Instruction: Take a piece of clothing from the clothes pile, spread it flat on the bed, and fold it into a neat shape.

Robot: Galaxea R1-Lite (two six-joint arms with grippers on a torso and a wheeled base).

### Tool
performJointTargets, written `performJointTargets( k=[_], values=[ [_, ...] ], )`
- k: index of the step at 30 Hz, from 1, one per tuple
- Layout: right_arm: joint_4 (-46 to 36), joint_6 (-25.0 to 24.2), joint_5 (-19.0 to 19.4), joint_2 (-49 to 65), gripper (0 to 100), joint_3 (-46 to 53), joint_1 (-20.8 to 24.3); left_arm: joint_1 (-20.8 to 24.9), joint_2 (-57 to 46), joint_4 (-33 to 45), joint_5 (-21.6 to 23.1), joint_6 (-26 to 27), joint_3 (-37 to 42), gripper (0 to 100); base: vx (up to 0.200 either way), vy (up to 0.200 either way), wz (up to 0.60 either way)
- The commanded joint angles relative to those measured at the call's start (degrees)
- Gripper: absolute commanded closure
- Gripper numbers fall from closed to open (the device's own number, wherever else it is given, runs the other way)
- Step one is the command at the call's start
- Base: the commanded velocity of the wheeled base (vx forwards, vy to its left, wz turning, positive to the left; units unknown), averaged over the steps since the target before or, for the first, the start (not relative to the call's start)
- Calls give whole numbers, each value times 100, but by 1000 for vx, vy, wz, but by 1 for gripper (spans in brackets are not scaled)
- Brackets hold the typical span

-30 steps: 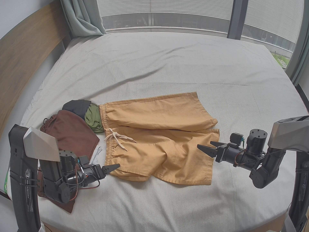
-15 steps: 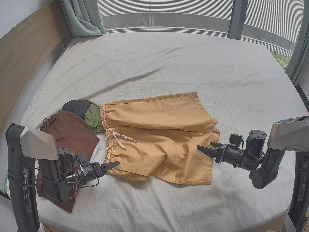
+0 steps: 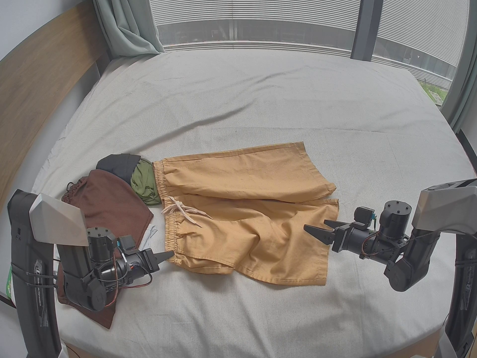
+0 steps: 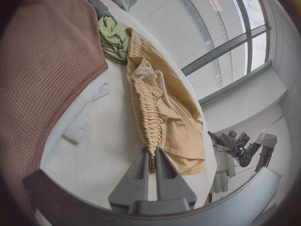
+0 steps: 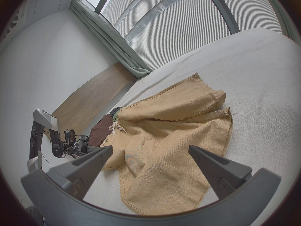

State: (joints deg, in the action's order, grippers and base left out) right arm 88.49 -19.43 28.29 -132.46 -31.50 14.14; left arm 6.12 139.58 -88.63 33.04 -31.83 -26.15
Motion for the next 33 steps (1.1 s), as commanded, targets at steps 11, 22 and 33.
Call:
performJointTargets(
  k=[11,22,33],
  values=[
    [1,326,115,-8,0,443,-96,-102,-45,-6,1,28,-13,100,0,0,0],
    [-7,519,238,-60,0,1269,-131,-120,-98,-6,1,36,-13,100,0,0,0],
    [-34,537,238,-271,0,1726,-69,-120,-89,-6,1,36,-13,100,0,0,0]
  ],
)
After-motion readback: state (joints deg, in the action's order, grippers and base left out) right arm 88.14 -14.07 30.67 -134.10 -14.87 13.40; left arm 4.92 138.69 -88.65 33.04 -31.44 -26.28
